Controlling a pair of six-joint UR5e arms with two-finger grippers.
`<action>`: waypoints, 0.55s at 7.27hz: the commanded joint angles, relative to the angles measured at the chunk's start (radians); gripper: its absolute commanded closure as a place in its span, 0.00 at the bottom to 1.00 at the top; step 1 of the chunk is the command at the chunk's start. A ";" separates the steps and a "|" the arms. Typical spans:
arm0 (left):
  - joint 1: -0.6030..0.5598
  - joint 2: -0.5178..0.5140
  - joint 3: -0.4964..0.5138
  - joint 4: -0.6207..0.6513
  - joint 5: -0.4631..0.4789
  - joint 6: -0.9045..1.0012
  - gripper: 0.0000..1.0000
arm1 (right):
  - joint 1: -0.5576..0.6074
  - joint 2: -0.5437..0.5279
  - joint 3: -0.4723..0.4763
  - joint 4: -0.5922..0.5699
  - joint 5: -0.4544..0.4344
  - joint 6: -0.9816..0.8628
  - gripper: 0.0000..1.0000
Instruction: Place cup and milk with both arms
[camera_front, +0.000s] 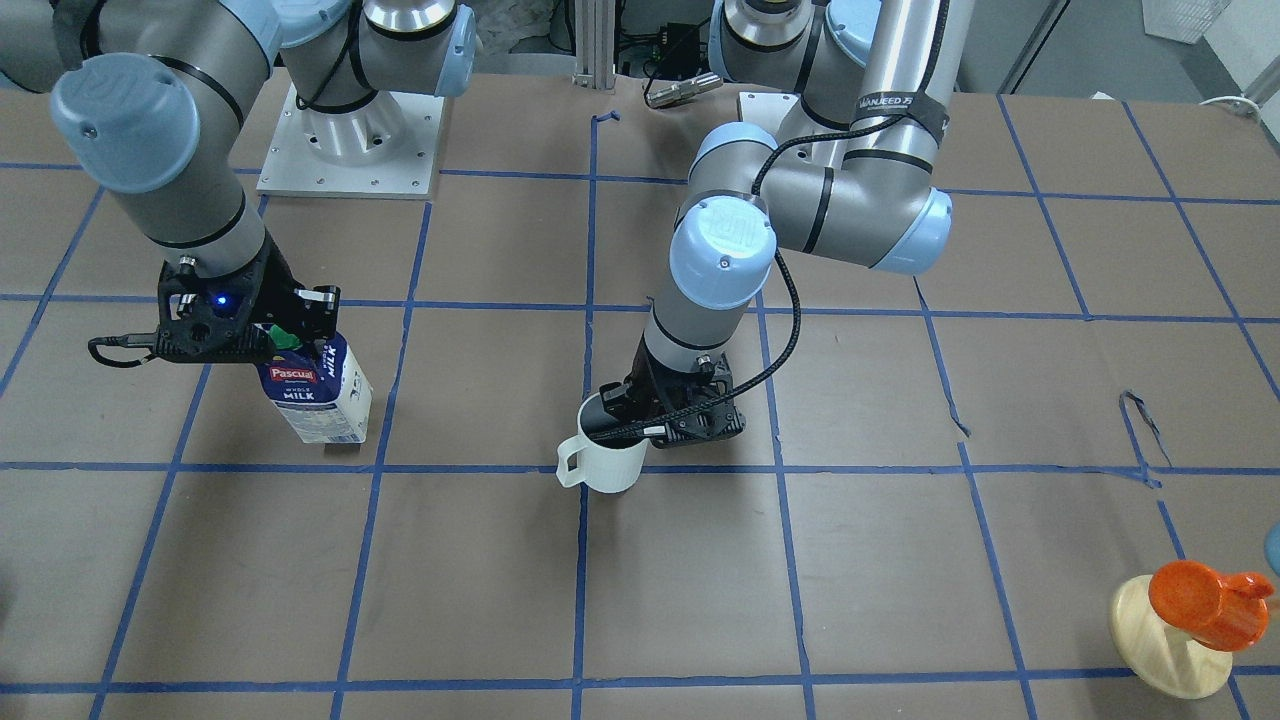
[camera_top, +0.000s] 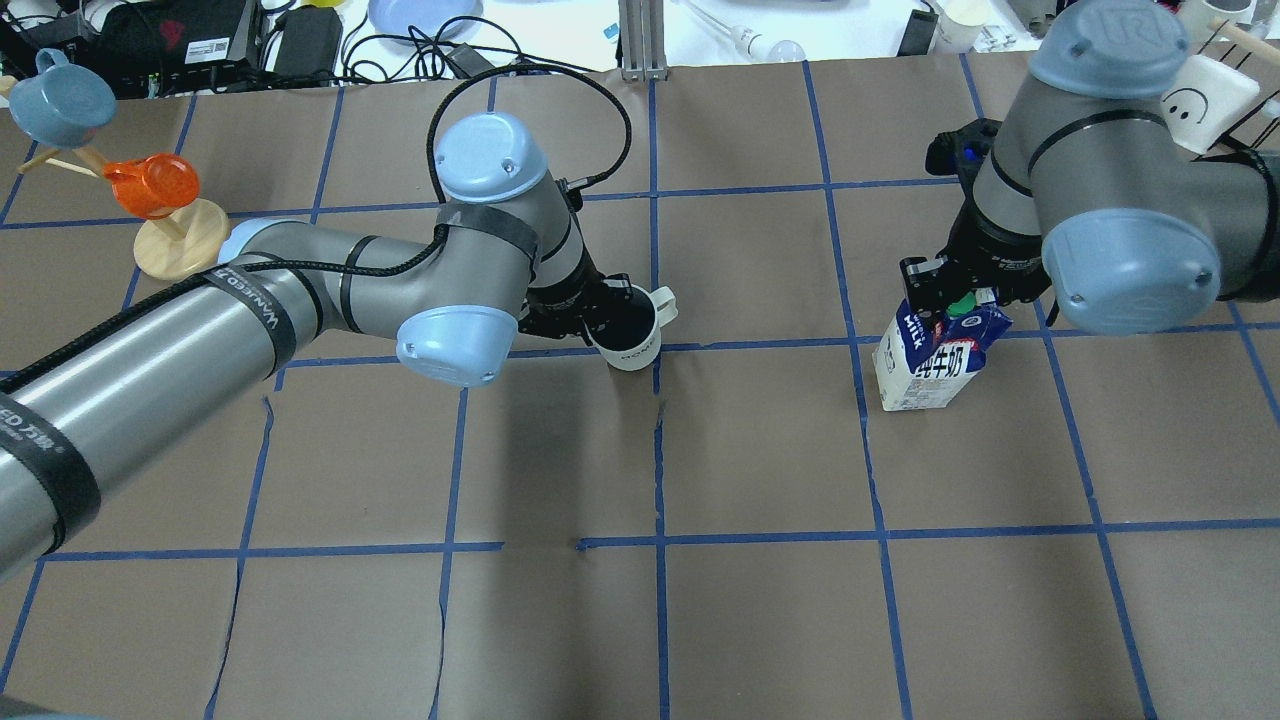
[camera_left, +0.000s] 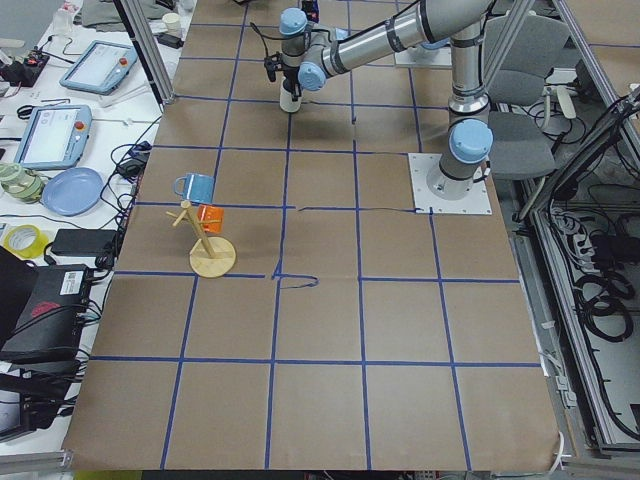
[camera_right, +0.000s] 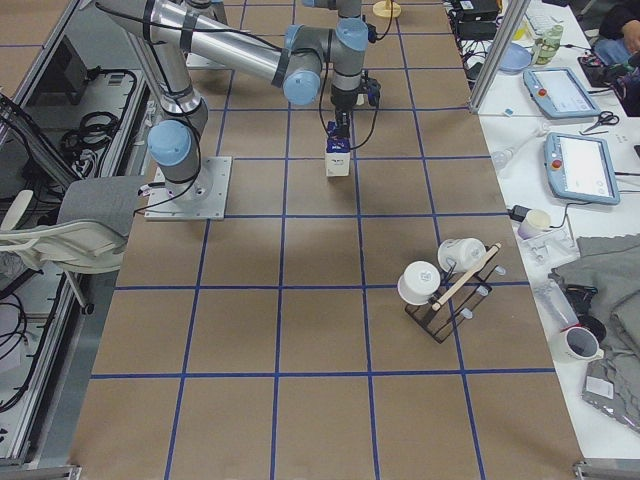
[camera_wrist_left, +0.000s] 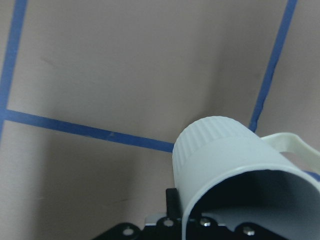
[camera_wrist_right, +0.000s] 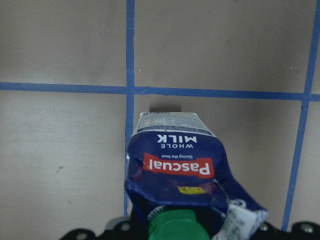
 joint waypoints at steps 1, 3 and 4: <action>-0.012 -0.003 0.002 0.003 0.001 -0.003 0.68 | 0.014 0.001 -0.031 0.026 0.022 0.087 0.52; -0.010 0.015 0.044 -0.012 0.004 0.007 0.07 | 0.045 0.006 -0.034 0.032 0.064 0.133 0.55; 0.002 0.027 0.081 -0.054 0.005 0.018 0.00 | 0.077 0.021 -0.047 0.032 0.062 0.200 0.55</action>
